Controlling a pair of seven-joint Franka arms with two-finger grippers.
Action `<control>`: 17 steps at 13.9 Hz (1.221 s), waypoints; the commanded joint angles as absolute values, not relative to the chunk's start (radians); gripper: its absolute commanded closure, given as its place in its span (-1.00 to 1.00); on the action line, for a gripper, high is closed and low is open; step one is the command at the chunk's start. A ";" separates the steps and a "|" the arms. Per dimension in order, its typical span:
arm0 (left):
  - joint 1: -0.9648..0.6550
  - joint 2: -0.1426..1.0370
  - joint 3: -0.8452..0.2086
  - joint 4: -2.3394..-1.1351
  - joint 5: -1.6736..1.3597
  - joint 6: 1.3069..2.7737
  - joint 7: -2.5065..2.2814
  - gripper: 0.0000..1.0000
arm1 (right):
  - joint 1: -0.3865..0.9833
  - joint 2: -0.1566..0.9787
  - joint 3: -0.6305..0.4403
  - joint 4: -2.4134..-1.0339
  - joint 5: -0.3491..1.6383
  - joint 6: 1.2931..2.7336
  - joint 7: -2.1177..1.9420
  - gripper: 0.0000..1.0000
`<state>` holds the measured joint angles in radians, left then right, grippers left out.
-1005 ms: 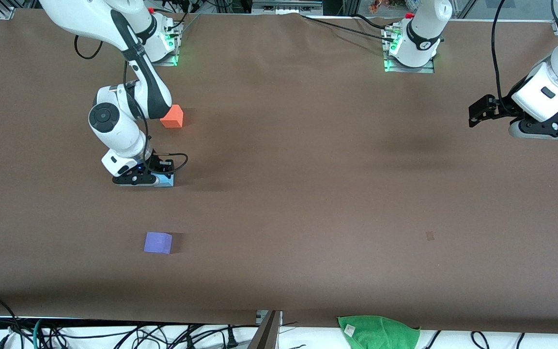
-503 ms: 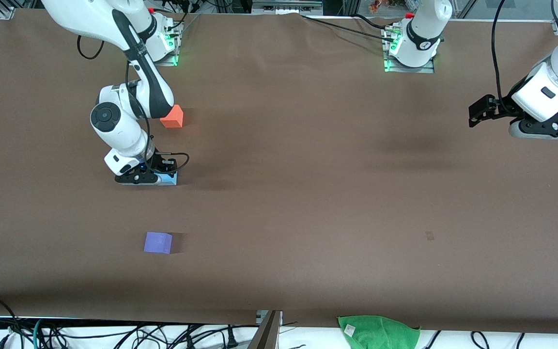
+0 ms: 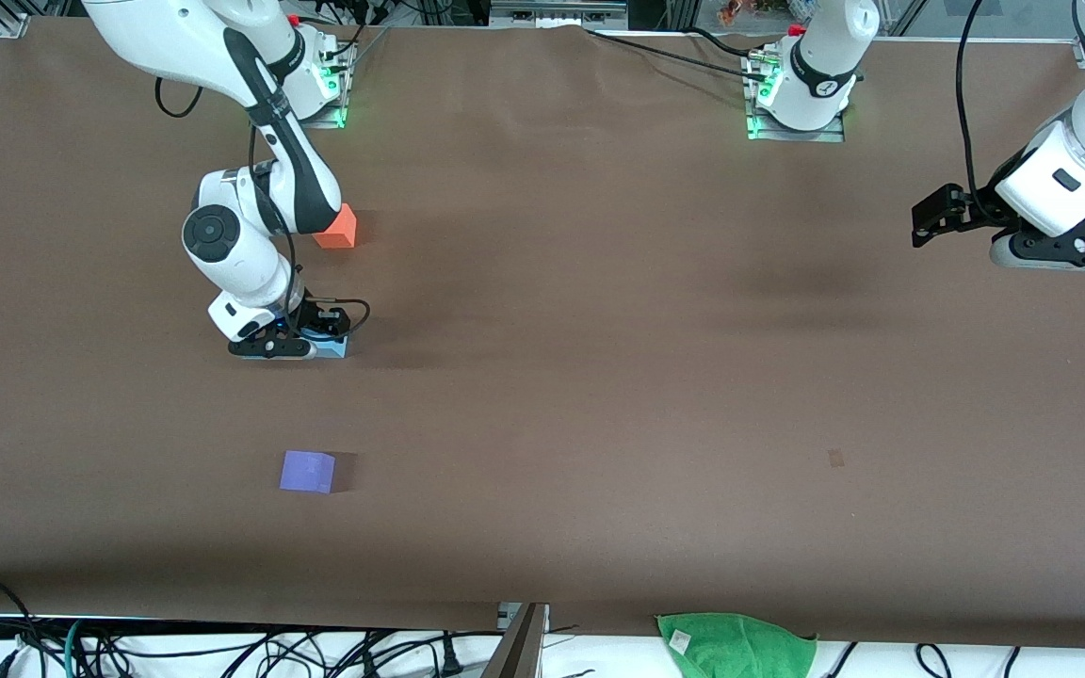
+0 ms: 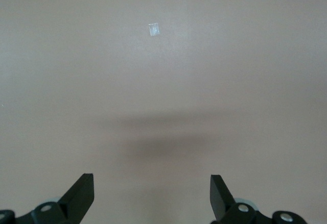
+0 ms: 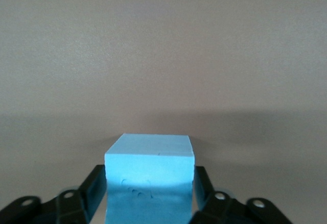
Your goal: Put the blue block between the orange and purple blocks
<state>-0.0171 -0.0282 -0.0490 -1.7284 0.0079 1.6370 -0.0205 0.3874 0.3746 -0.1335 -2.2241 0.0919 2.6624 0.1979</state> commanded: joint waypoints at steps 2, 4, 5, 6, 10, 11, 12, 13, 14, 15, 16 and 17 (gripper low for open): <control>-0.015 -0.014 -0.044 -1.701 -0.017 1.626 -0.006 -1.00 | 0.390 0.322 -0.129 -2.224 0.114 2.642 0.178 -0.98; -0.015 -0.014 -0.044 -1.701 -0.017 1.626 -0.006 -1.00 | 0.390 0.287 -0.129 -2.191 0.112 2.564 0.144 -0.98; -0.015 -0.014 -0.044 -1.701 -0.017 1.626 -0.006 -1.00 | 0.390 0.264 -0.129 -2.165 0.110 2.519 0.127 -0.98; -0.015 -0.012 -0.044 -1.701 -0.017 1.626 -0.006 -1.00 | 0.391 0.244 -0.129 -2.131 0.103 2.453 0.094 -0.98; -0.015 -0.012 -0.044 -1.701 -0.017 1.626 -0.006 -1.00 | 0.399 0.210 -0.129 -1.863 0.109 2.004 0.070 -0.98; -0.015 -0.014 -0.044 -1.701 -0.017 1.626 -0.006 -1.00 | 0.397 0.201 -0.135 -1.815 0.109 1.937 0.074 -0.98; -0.014 -0.014 -0.044 -1.701 -0.017 1.626 -0.006 -1.00 | 0.397 0.174 -0.138 -1.787 0.109 1.898 0.071 -0.98; -0.015 -0.012 -0.043 -1.701 -0.017 1.626 -0.006 -1.00 | 0.397 0.141 -0.146 -1.779 0.104 1.870 0.055 -0.98; -0.015 -0.012 -0.043 -1.701 -0.017 1.626 -0.006 -1.00 | 0.397 0.108 -0.161 -1.766 0.095 1.852 0.043 -0.98; -0.015 -0.012 -0.043 -1.701 -0.017 1.626 -0.006 -1.00 | 0.397 0.085 -0.175 -1.746 0.094 1.815 0.020 -0.98; -0.015 -0.012 -0.043 -1.701 -0.017 1.626 -0.006 -1.00 | 0.397 0.066 -0.182 -1.721 0.094 1.752 0.012 -0.98; -0.014 -0.012 -0.043 -1.701 -0.017 1.626 -0.006 -1.00 | 0.396 0.055 -0.195 -1.697 0.092 1.696 0.011 -0.98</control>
